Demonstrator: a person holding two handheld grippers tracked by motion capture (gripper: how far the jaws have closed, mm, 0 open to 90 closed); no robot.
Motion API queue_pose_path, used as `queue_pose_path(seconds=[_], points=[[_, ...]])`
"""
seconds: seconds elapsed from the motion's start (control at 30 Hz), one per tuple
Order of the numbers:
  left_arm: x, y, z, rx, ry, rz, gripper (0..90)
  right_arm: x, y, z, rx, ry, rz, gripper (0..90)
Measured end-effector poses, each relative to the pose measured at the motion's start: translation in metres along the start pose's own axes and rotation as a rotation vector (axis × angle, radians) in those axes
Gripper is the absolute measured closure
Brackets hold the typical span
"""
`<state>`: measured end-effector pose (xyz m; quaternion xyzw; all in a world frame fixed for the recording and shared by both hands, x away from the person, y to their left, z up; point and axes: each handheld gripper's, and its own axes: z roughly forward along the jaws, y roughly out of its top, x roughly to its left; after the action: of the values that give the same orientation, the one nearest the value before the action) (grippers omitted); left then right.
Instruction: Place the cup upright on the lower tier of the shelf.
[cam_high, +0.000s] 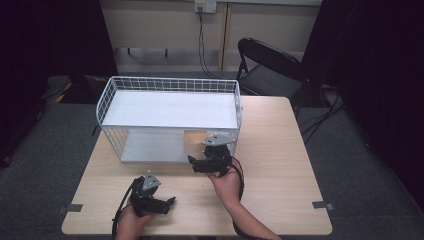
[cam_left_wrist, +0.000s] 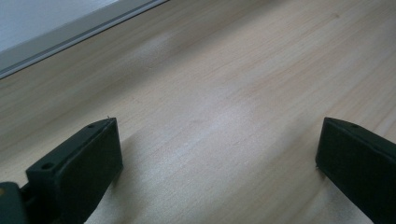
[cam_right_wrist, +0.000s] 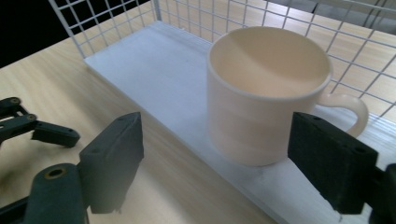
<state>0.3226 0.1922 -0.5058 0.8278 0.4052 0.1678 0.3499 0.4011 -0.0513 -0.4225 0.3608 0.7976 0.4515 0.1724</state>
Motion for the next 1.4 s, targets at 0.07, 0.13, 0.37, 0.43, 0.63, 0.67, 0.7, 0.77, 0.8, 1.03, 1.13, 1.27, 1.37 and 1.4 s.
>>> queue_pose_path(seconds=[0.07,0.13,0.37,0.43,0.63,0.67,0.7,0.77,0.8,1.03,1.13,1.27,1.37,1.4], points=[[0.0,0.0,0.0,0.0,0.0,0.0,0.0,-0.001,-0.001,-0.002,-0.004,0.014,0.002,14.9],[0.0,0.0,0.0,0.0,0.0,0.002,0.0,-0.002,-0.002,-0.003,-0.003,0.036,0.002,13.9],[0.0,0.0,0.0,0.001,0.001,0.002,0.0,-0.001,-0.009,-0.009,-0.011,0.067,-0.023,13.8],[0.0,0.0,0.0,0.0,0.001,0.002,0.0,-0.001,-0.009,-0.009,-0.013,0.072,-0.025,13.9],[0.0,0.0,0.0,0.001,0.001,0.002,0.0,-0.003,-0.01,-0.019,-0.02,0.11,-0.037,14.7],[0.0,0.0,0.0,0.001,0.001,0.002,0.0,-0.004,-0.01,-0.02,-0.019,0.11,-0.04,14.7],[0.0,0.0,0.0,0.001,0.002,0.002,0.0,-0.005,-0.01,-0.021,-0.013,0.113,-0.04,14.7],[0.0,0.0,0.0,0.001,0.002,0.002,0.0,-0.006,-0.012,-0.023,-0.005,0.114,-0.047,14.8],[0.0,0.0,0.0,0.001,0.002,0.002,0.0,-0.006,-0.012,-0.023,-0.005,0.114,-0.047,14.8],[0.0,0.0,0.0,0.001,0.002,0.002,0.0,-0.011,-0.02,-0.034,0.004,0.132,-0.074,16.3],[0.0,0.0,0.0,0.001,0.002,0.0,0.0,-0.014,-0.023,-0.037,0.006,0.143,-0.071,16.1],[0.0,0.0,0.0,0.001,0.002,0.001,0.0,-0.019,-0.027,-0.042,0.01,0.15,-0.069,16.0],[0.0,0.0,0.0,0.002,0.002,0.002,0.0,-0.023,-0.029,-0.045,0.016,0.163,-0.068,16.1],[0.0,0.0,0.0,0.0,0.002,-0.001,0.0,-0.023,-0.029,-0.046,0.017,0.164,-0.069,16.0]])
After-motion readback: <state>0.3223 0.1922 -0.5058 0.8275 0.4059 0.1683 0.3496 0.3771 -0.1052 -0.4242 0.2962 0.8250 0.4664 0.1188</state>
